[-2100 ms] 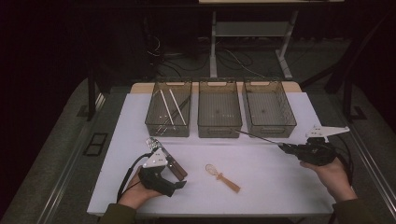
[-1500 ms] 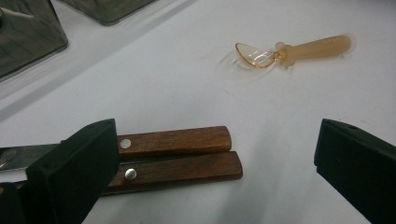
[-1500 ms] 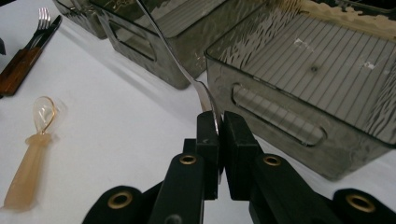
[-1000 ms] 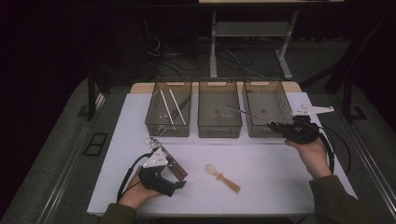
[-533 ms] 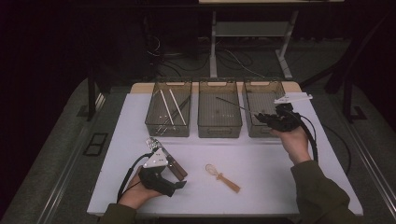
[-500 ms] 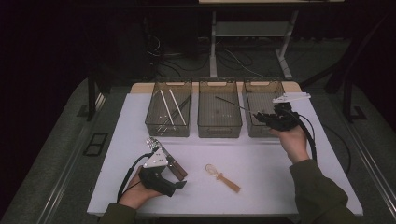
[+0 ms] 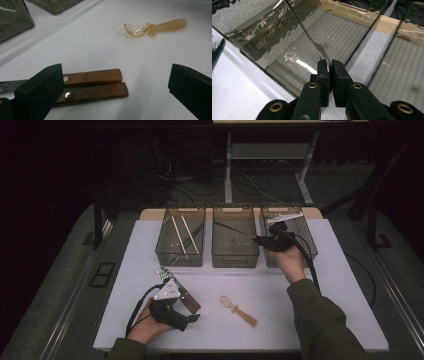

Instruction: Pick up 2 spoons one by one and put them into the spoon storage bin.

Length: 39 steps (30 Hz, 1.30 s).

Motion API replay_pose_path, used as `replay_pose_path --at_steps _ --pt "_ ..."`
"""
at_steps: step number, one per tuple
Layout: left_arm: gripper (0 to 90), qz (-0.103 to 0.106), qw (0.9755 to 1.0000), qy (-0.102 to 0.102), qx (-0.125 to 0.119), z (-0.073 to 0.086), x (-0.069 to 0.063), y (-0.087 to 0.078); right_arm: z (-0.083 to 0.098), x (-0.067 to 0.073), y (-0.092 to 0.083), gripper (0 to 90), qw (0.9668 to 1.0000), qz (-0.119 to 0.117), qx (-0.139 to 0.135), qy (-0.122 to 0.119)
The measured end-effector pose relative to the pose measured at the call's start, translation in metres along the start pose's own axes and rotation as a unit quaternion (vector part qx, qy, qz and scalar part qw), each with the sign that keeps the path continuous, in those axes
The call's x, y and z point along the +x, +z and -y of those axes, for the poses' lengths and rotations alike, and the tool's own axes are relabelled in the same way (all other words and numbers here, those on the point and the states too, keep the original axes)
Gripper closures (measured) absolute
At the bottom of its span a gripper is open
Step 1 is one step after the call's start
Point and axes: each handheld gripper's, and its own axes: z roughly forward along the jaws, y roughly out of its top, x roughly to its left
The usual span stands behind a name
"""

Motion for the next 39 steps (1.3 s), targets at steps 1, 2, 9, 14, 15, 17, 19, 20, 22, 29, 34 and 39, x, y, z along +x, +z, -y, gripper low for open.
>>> replay_pose_path --at_steps 1,2,9,14,15,17,19,20,22,29,34,39 --pt "0.0 0.001 1.0 0.0 0.0 0.0 0.0 0.0 -0.001 0.001 0.003 85.3 1.0 0.002 0.003 0.0" --pt "0.0 0.001 1.0 0.0 0.0 0.0 0.0 0.0 -0.002 0.002 0.006 85.3 1.0 0.001 0.004 -0.001" --pt "0.0 0.002 1.0 0.002 0.0 0.0 0.0 0.0 -0.007 0.007 0.026 85.2 0.9998 0.005 0.02 0.0" --pt "0.0 0.003 1.0 0.002 -0.001 -0.001 -0.001 0.0 -0.008 0.008 0.035 84.6 0.9996 0.012 0.027 -0.002" --pt "0.0 0.003 1.0 0.002 -0.001 -0.001 0.0 0.0 -0.008 0.008 0.036 83.1 0.9995 0.017 0.026 -0.002" --pt "0.0 0.003 1.0 0.002 0.0 -0.001 -0.001 0.0 -0.01 0.01 0.037 66.8 0.9995 0.03 0.012 -0.006" --pt "0.0 0.004 1.0 0.002 -0.001 -0.001 0.0 0.0 -0.012 0.012 0.037 62.0 0.9994 0.03 0.009 -0.014" --pt "0.0 0.004 1.0 0.002 -0.001 -0.001 0.0 0.0 -0.013 0.012 0.037 58.6 0.9994 0.026 0.006 -0.019" --pt "0.0 0.004 1.0 0.002 -0.001 -0.001 -0.001 0.0 -0.014 0.014 0.036 55.5 0.9994 0.026 0.002 -0.022" --pt "0.0 0.003 1.0 0.002 -0.001 -0.001 -0.001 0.0 -0.014 0.012 0.032 49.5 0.9998 0.012 0.001 -0.017" --pt "0.0 0.003 1.0 0.001 -0.001 -0.001 0.0 0.0 -0.015 0.012 0.027 48.2 0.9998 -0.001 -0.006 -0.018" --pt "0.0 0.003 1.0 0.002 0.001 0.0 0.0 0.0 -0.014 0.012 0.021 46.2 0.9996 -0.018 -0.008 -0.02"
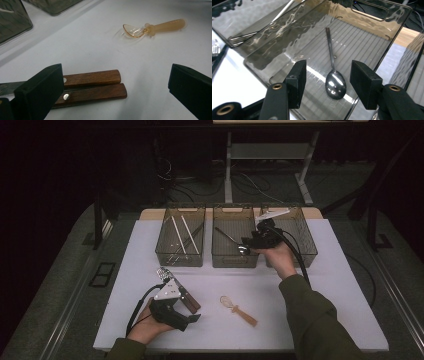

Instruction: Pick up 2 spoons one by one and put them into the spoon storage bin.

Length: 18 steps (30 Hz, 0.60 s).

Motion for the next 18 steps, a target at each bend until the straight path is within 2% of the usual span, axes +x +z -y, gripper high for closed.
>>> replay_pose_path --at_steps 14,18 --pt "0.0 -0.003 1.0 -0.003 -0.001 0.0 0.001 0.0 0.018 0.002 -0.022 44.4 0.9986 -0.046 -0.004 -0.026" --pt "0.0 -0.004 1.0 -0.004 -0.001 0.0 0.001 0.0 0.024 0.001 -0.03 43.3 0.9978 -0.06 -0.008 -0.025"
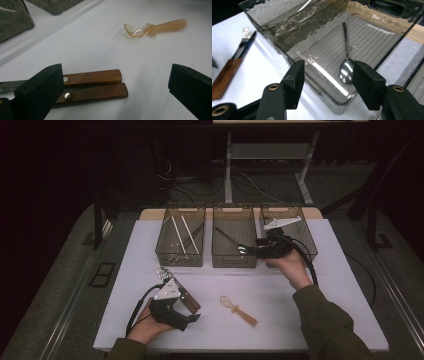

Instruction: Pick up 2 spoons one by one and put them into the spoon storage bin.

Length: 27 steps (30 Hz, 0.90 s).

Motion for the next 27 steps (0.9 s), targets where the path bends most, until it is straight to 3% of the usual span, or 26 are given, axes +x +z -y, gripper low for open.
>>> replay_pose_path --at_steps 11,27 --pt "0.0 -0.001 1.0 -0.001 0.0 0.0 0.0 0.0 0.02 0.005 -0.02 42.2 0.9995 -0.028 -0.003 -0.012" --pt "0.0 -0.003 1.0 -0.001 0.001 0.0 0.0 0.0 0.054 0.027 -0.047 39.5 0.9961 -0.076 0.002 -0.046"
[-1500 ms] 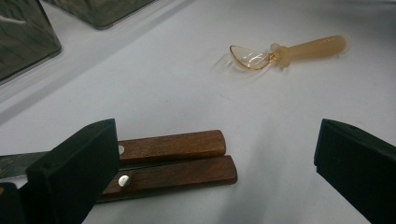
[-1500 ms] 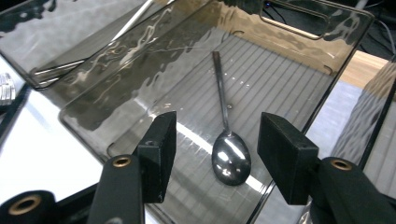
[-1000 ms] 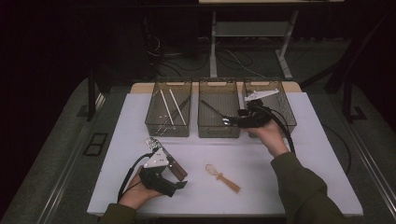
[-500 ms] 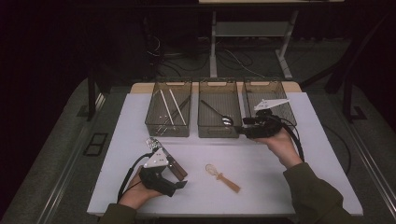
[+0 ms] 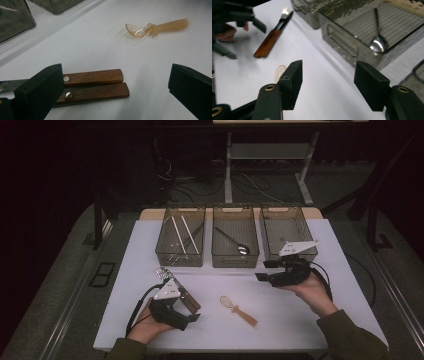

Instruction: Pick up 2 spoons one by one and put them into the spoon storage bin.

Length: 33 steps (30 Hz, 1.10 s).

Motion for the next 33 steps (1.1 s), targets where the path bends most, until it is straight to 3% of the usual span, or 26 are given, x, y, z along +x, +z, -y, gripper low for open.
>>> replay_pose_path --at_steps 8,20,33 --pt "0.0 0.0 1.0 0.0 0.0 0.0 0.0 0.0 0.017 0.016 -0.002 38.1 0.9996 -0.026 0.007 -0.003" --pt "0.0 0.0 1.0 0.002 0.001 0.0 -0.001 0.0 0.043 0.042 0.016 36.4 0.9964 -0.06 0.057 -0.021" --pt "0.0 0.0 1.0 0.003 0.002 0.0 -0.001 0.0 0.058 0.062 0.036 38.9 0.9905 -0.068 0.111 -0.047"
